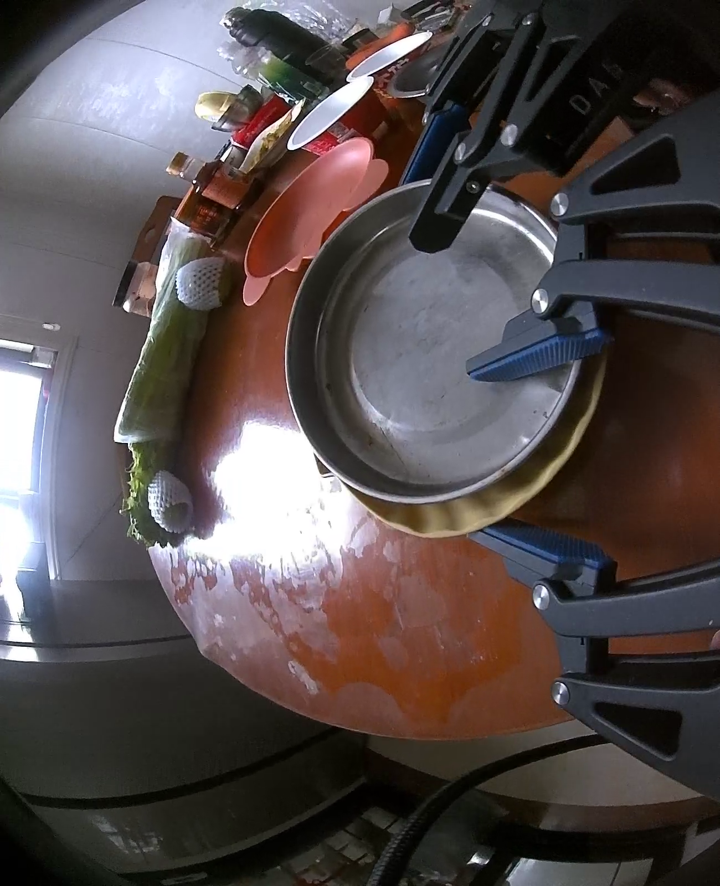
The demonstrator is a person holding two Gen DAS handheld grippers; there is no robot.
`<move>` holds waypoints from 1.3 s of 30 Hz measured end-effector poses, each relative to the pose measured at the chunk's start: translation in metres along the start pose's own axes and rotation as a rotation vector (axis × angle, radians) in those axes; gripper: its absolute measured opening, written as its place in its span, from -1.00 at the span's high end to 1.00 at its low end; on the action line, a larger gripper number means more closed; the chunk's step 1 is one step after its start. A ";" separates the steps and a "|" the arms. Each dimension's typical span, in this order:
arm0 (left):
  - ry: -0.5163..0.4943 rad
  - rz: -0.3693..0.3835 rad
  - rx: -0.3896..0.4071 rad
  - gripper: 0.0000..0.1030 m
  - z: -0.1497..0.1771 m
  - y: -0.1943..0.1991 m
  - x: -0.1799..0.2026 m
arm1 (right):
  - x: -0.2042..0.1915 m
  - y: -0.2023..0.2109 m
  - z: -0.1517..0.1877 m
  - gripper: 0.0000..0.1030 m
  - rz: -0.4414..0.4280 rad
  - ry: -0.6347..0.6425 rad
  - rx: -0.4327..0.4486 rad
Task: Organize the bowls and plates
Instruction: 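Carry the steel plate over the yellow shell plate and lower it on, then open both grippers and pull them back from the stacked plates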
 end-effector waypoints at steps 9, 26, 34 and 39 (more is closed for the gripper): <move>-0.001 -0.022 0.016 0.02 -0.001 0.006 0.000 | 0.004 0.003 0.000 0.27 -0.008 -0.015 0.007; -0.021 -0.038 0.082 -0.04 -0.008 0.037 0.014 | 0.012 0.037 -0.003 -0.07 -0.013 -0.033 0.090; -0.050 -0.038 0.097 -0.04 -0.013 0.047 0.033 | 0.029 0.057 -0.004 -0.09 -0.001 -0.065 0.132; -0.071 -0.036 0.100 -0.04 -0.017 0.050 0.046 | 0.041 0.071 -0.002 -0.09 0.007 -0.089 0.159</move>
Point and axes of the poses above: each gripper's, at about its wrist camera, not at the fingertips, and y roughly against the way its jaws point, x to its right, z to its underside, the point moved 2 cm from there along -y, roughly the way its jaws point
